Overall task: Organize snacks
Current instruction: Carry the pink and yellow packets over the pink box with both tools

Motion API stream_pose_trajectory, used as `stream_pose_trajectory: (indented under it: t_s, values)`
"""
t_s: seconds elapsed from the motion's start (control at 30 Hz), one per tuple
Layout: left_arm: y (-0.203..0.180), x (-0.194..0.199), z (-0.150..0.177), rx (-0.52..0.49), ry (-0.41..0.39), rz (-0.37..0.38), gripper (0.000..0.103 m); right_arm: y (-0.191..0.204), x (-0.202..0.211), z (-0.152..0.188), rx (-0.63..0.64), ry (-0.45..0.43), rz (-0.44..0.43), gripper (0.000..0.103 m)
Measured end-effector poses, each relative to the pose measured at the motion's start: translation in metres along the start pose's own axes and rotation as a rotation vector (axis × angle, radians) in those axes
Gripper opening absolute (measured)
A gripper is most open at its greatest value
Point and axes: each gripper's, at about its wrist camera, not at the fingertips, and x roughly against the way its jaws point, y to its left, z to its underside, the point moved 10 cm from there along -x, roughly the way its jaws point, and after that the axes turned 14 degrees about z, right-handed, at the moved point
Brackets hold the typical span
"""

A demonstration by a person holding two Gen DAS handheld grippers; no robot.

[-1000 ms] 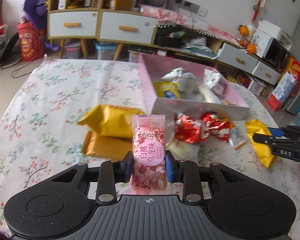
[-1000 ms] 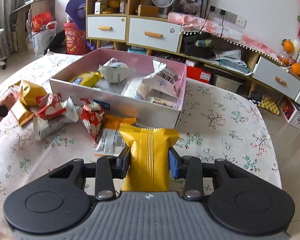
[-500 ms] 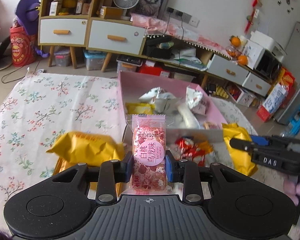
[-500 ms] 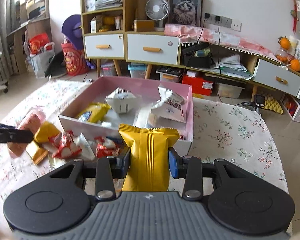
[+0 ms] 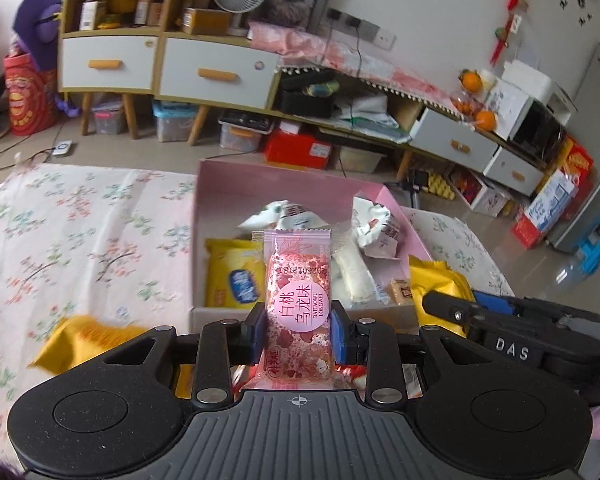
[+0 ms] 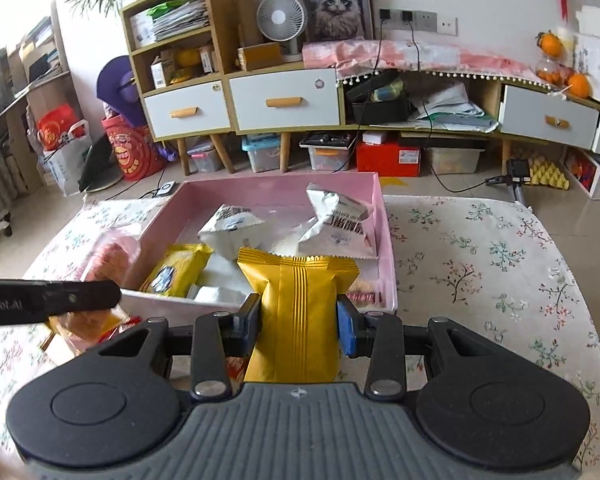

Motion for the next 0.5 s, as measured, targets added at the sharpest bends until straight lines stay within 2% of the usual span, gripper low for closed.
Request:
stream_pose_trajectory:
  t_s: [0.13,0.27,0.5]
  values:
    - [-0.001,-0.023,-0.009,0.011,0.039,0.014,0.029,-0.007,-0.01,-0.009,-0.058,0.006,0.01,0.036]
    - [0.001,-0.044,-0.016,0.015,0.069,0.026,0.029,-0.013,-0.024,-0.018,-0.046,0.0,0.043,0.036]
    - [0.001,-0.081,-0.021,0.01,0.128,0.031,0.029,-0.007,-0.046,-0.03,-0.145,0.041,-0.034,0.035]
